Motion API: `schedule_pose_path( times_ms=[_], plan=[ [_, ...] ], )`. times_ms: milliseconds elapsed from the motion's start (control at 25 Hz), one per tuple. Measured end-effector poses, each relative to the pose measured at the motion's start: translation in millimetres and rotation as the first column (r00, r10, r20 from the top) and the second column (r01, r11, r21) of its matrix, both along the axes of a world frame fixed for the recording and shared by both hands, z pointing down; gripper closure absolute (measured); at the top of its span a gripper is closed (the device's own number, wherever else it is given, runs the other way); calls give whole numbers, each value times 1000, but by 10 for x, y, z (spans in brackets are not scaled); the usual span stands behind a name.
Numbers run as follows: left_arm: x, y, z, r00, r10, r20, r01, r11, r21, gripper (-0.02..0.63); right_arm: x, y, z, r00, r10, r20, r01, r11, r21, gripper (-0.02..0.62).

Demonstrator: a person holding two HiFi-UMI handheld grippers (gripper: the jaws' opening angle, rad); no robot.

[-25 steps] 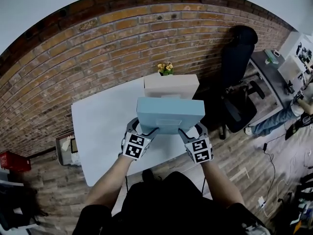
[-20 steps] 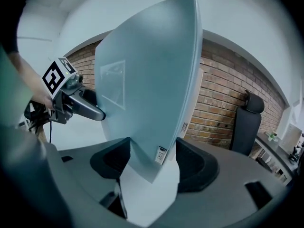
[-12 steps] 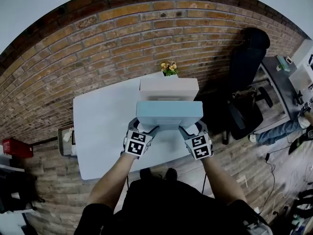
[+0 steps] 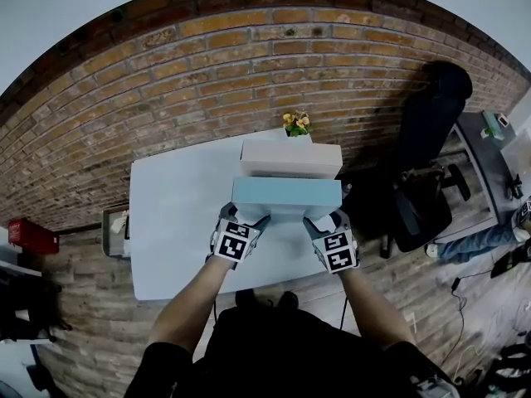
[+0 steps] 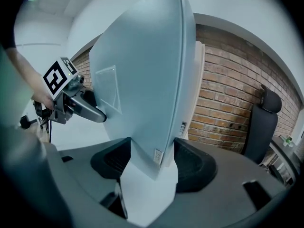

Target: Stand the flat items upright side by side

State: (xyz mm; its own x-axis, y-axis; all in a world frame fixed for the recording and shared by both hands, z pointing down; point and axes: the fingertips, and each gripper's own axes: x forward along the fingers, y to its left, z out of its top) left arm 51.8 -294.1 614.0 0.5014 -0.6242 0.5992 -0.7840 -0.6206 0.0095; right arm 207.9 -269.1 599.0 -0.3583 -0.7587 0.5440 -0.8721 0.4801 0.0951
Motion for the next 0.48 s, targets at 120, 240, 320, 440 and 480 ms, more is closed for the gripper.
schedule_pose_path(
  times_ms=[120, 240, 320, 440, 480],
  plan=[
    [6, -50, -24, 1000, -2, -13, 2, 1000, 0, 204, -2, -55, -12, 1000, 2, 4, -2, 1000, -1, 304],
    [35, -94, -50, 1000, 1, -16, 0, 1000, 5, 204, 25, -86, -30, 1000, 7, 5, -7, 1000, -1, 304],
    [60, -113, -55, 1000, 6, -18, -6, 1000, 7, 204, 47, -97, -37, 1000, 11, 5, -11, 1000, -2, 304],
    [85, -133, -46, 1000, 12, -22, -12, 1000, 9, 204, 71, -107, -29, 1000, 16, 0, -16, 1000, -1, 304],
    [90, -140, -42, 1000, 13, -22, -13, 1000, 9, 204, 76, -111, -27, 1000, 17, -1, -17, 1000, -1, 304]
  ],
)
